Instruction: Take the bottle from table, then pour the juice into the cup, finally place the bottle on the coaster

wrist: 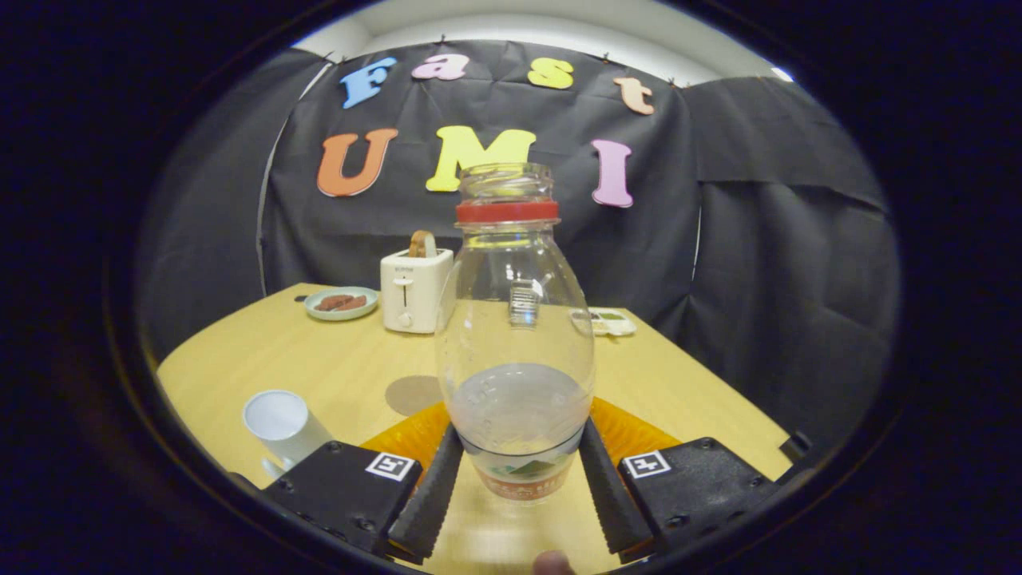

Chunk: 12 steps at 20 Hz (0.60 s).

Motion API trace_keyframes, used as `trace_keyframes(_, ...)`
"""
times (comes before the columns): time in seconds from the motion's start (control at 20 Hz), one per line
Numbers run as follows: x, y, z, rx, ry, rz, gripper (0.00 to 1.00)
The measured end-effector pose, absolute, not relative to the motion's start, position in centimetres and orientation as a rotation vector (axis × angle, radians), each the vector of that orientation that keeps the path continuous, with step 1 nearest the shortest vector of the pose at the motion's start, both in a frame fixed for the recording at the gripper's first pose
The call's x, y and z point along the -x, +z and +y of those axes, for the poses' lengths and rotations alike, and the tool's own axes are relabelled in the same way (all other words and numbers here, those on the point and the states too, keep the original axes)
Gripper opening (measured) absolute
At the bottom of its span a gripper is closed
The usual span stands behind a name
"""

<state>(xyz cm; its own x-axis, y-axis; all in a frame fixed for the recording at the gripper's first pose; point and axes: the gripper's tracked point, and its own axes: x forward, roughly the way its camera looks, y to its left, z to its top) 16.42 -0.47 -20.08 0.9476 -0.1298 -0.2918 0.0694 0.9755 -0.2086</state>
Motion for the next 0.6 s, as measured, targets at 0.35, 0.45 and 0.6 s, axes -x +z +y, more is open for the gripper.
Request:
trace_keyframes(0.35, -16.8, -19.1, -0.1, 0.664, -0.105, 0.304, 0.80)
trace_keyframes(0.45, -17.0, -19.3, 0.6, 0.801, -0.091, 0.301, 0.80)
trace_keyframes(0.6, -17.1, -19.2, 1.5, 0.957, -0.084, 0.273, 0.79)
